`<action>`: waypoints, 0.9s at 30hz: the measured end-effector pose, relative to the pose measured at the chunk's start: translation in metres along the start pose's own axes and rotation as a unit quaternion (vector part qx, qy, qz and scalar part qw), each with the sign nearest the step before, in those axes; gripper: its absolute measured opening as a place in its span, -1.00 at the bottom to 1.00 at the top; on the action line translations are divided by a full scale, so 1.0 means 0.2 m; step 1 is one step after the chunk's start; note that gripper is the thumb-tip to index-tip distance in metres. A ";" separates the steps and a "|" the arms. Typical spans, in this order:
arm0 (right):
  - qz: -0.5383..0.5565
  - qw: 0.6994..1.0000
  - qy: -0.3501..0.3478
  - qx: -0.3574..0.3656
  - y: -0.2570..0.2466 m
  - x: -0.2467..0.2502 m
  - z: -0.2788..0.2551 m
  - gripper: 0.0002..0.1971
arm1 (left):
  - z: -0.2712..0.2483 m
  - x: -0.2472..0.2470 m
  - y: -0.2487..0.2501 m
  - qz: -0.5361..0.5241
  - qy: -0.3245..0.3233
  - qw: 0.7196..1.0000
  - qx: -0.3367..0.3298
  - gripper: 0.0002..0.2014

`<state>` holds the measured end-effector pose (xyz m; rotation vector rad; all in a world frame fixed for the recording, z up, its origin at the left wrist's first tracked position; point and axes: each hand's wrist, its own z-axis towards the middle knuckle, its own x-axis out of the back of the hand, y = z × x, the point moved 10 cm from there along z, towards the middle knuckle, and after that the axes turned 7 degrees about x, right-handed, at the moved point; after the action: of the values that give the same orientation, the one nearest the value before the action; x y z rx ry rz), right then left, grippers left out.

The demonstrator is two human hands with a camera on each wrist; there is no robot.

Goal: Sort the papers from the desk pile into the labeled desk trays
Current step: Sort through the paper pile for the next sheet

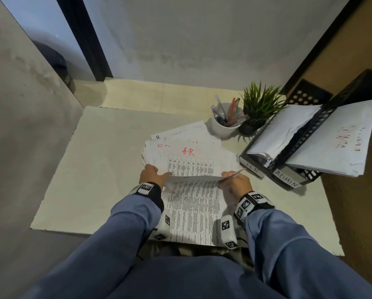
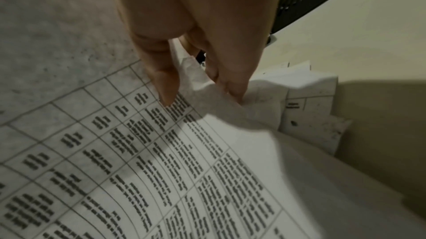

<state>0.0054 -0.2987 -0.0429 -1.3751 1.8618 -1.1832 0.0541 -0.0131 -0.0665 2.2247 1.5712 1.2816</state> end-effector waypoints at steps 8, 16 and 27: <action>-0.008 1.000 0.011 -0.016 0.00 0.03 -0.01 -0.71 | -0.03 0.12 0.06 0.043 0.041 0.991 -0.122 -0.79; 0.031 0.999 0.020 -0.007 0.03 0.00 -0.02 -0.66 | -0.07 0.10 -0.04 -0.169 0.007 0.977 -0.127 -0.47; 0.064 0.992 0.105 -0.008 -0.07 0.07 -0.02 -0.68 | -0.17 -0.08 0.06 -0.284 -0.189 0.940 -0.022 -0.74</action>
<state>0.0038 -0.3117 -0.0283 -1.1558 2.0746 -1.2922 0.0382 -0.0423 -0.0476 1.6583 1.8001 0.6703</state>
